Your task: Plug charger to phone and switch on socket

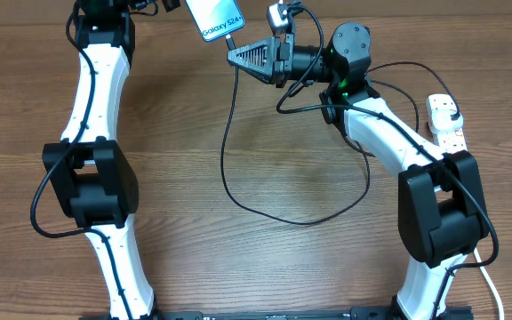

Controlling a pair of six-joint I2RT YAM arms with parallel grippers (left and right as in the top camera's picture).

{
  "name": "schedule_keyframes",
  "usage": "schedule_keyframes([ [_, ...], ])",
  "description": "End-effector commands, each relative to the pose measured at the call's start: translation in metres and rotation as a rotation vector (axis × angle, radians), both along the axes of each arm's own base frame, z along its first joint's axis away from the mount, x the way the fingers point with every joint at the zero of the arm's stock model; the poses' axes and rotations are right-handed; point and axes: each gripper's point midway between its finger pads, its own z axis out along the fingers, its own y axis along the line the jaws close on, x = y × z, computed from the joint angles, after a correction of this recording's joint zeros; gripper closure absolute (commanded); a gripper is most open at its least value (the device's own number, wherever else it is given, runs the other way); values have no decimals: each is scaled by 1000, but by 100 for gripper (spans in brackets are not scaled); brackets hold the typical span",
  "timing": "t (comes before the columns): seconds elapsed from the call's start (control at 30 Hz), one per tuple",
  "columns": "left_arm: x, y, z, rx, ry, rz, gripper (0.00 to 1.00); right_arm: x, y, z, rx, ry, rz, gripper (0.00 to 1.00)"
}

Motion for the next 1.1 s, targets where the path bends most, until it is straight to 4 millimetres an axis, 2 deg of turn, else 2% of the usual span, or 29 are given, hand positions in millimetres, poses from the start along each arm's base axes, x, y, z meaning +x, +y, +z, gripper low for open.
schedule_keyframes([
  [0.0,-15,-2,28,-3,-41,-27,96,-2,-1,24,26,-50,-22,96],
  [0.23,-15,-2,28,12,-79,-21,96,-3,-1,23,25,-50,-17,96],
  [0.5,-2,8,31,-2,-84,64,96,-7,-1,22,19,-51,4,96],
  [1.07,-9,3,29,28,-131,22,96,-6,-1,22,19,-52,3,96],
])
